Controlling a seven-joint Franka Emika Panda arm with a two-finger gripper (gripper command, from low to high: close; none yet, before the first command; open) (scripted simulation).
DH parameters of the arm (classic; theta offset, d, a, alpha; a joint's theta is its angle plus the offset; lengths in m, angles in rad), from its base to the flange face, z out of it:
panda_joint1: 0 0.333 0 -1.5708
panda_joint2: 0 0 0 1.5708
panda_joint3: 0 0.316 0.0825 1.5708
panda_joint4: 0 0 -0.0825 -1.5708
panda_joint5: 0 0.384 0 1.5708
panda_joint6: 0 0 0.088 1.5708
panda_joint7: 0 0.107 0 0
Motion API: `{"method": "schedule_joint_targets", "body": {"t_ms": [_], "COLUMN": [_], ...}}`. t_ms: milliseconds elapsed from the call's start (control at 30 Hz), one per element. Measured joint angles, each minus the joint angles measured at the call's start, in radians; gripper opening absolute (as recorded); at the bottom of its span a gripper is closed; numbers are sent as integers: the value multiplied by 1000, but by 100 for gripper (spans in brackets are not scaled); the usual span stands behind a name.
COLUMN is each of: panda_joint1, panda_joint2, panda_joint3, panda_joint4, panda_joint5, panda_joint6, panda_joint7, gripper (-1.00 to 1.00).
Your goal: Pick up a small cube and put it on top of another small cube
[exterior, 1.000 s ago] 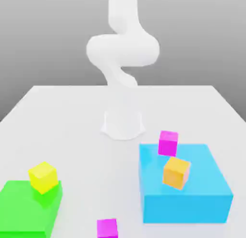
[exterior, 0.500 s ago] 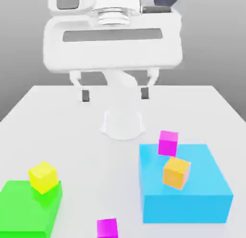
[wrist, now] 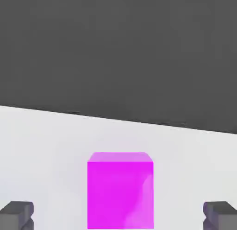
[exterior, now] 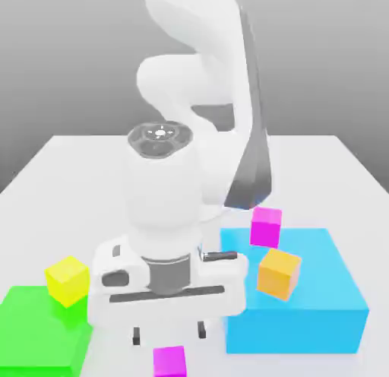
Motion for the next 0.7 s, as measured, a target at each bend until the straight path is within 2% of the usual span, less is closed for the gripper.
{"method": "schedule_joint_targets", "body": {"t_ms": [67,100,333,500,700], "panda_joint1": [-12,-16,-16,1,55], "panda_joint2": [72,92,89,-70,-285], "panda_joint3": [15,19,19,2,91], "panda_joint4": [14,19,18,-18,-88], "panda_joint5": [11,14,12,-20,-66], "panda_joint6": [56,72,68,-55,-199], "panda_joint7": [-9,-11,-10,1,-248], "gripper": [0,-100,-100,-100,-100]}}
